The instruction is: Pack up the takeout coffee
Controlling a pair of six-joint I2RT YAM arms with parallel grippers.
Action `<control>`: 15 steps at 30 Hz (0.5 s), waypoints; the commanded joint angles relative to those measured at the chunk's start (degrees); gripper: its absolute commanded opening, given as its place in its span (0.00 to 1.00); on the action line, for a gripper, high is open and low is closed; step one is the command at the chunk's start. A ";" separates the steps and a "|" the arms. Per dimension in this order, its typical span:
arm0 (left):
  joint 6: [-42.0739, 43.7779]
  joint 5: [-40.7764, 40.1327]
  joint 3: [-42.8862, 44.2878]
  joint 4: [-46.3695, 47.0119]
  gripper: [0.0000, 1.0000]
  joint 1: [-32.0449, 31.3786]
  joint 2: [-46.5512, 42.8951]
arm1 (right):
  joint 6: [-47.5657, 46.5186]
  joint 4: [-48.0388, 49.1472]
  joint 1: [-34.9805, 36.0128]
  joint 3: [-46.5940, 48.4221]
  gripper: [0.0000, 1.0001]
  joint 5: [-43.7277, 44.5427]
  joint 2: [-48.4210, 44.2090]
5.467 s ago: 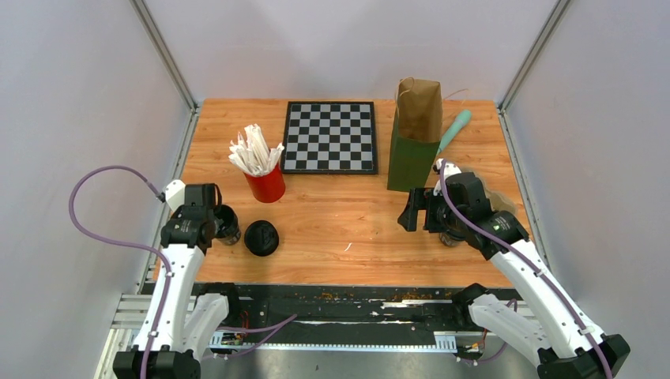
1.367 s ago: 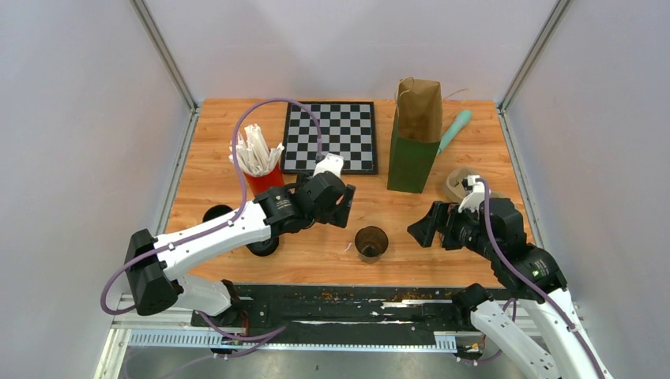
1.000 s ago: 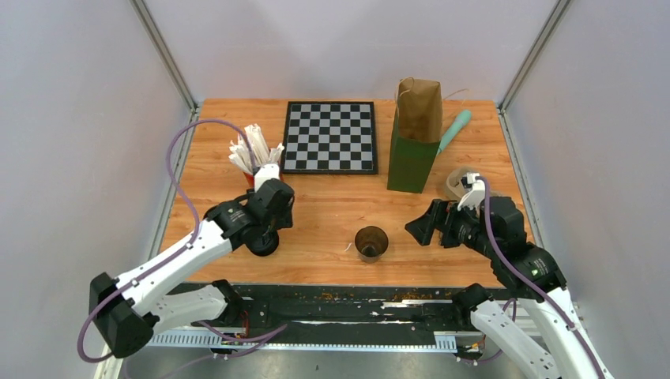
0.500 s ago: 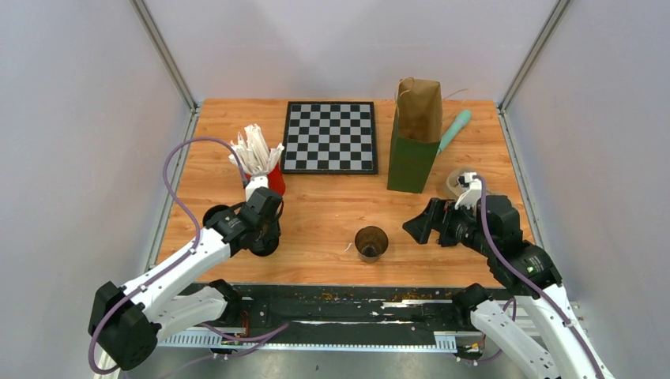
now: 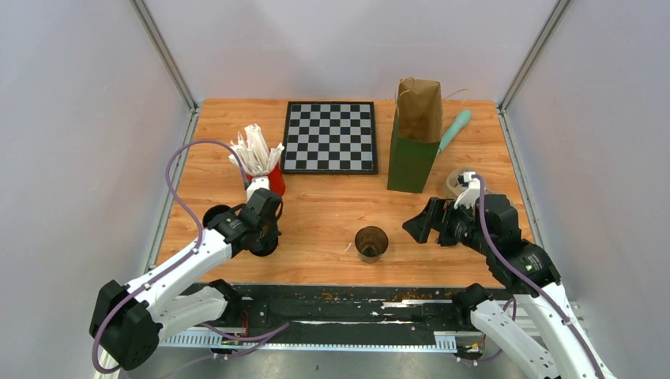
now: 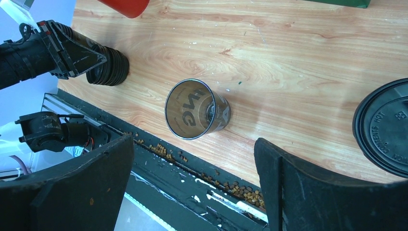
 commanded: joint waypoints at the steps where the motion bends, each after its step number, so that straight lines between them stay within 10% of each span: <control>1: 0.97 -0.03 -0.32 1.93 0.24 0.25 -0.72 | 0.55 2.86 0.23 0.10 0.94 -0.41 0.47; 15: 2.10 2.04 -0.34 3.45 0.11 0.27 0.60 | -0.26 4.98 0.26 -1.83 0.95 -0.22 2.04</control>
